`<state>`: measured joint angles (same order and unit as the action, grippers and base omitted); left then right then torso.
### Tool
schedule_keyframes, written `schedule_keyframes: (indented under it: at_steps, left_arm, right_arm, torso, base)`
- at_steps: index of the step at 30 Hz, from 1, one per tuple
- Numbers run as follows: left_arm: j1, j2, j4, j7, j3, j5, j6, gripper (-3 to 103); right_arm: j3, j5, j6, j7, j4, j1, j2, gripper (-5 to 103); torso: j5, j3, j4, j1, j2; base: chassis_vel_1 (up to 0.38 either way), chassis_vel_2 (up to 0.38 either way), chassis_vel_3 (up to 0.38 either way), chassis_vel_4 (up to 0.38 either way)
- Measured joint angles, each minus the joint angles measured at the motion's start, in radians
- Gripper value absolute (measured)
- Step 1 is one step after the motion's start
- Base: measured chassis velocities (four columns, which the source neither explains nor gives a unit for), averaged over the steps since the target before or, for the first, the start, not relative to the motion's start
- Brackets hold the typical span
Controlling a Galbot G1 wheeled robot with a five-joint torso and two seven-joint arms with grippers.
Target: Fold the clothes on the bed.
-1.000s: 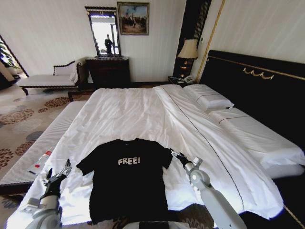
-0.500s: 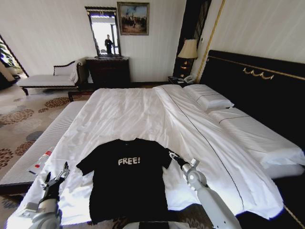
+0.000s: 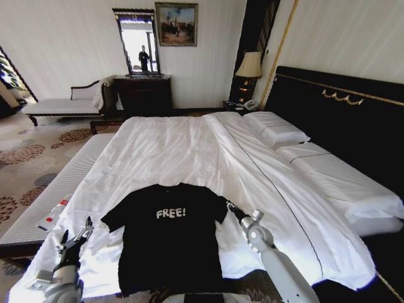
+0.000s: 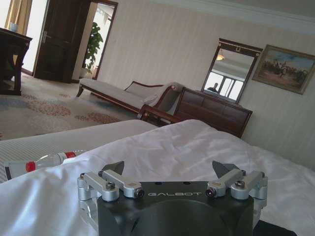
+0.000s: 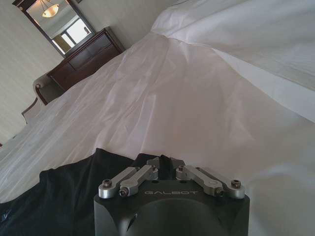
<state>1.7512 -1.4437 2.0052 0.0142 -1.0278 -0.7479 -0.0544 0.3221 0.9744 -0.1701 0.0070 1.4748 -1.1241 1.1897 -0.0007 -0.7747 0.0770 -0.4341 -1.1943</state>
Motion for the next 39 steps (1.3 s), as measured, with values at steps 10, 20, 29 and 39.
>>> schedule_keyframes:
  at_steps: [10, 20, 29, 39]
  left_arm:
    - [0.002, 0.007, -0.004, 0.000, -0.002, -0.004, -0.005, 100]
    - [0.000, 0.005, -0.012, 0.000, -0.003, -0.004, -0.010, 100]
    - [0.000, -0.005, -0.030, -0.001, 0.001, 0.012, -0.018, 100]
    - [-0.008, -0.011, -0.046, -0.001, -0.006, 0.013, -0.020, 100]
  right_arm:
    - [0.000, -0.012, 0.007, 0.011, 0.013, -0.003, 0.000, 0]
    - [-0.036, 0.027, 0.025, -0.018, 0.096, 0.011, -0.003, 0]
    - [-0.137, 0.051, 0.040, -0.068, 0.076, 0.080, 0.038, 0]
    - [-0.245, 0.048, 0.050, -0.083, 0.010, 0.162, 0.063, 0]
  torso:
    - [0.0000, 0.000, 0.0000, 0.000, 0.000]
    - [0.0000, 0.000, 0.0001, 0.000, 0.000]
    - [0.0001, 0.000, 0.0000, 0.000, 0.000]
    - [-0.0001, 0.000, 0.0000, 0.000, 0.000]
  base:
    - [0.000, 0.000, 0.000, 0.000]
    - [0.000, 0.000, 0.000, 0.000]
    - [0.000, 0.000, 0.000, 0.000]
    - [0.000, 0.000, 0.000, 0.000]
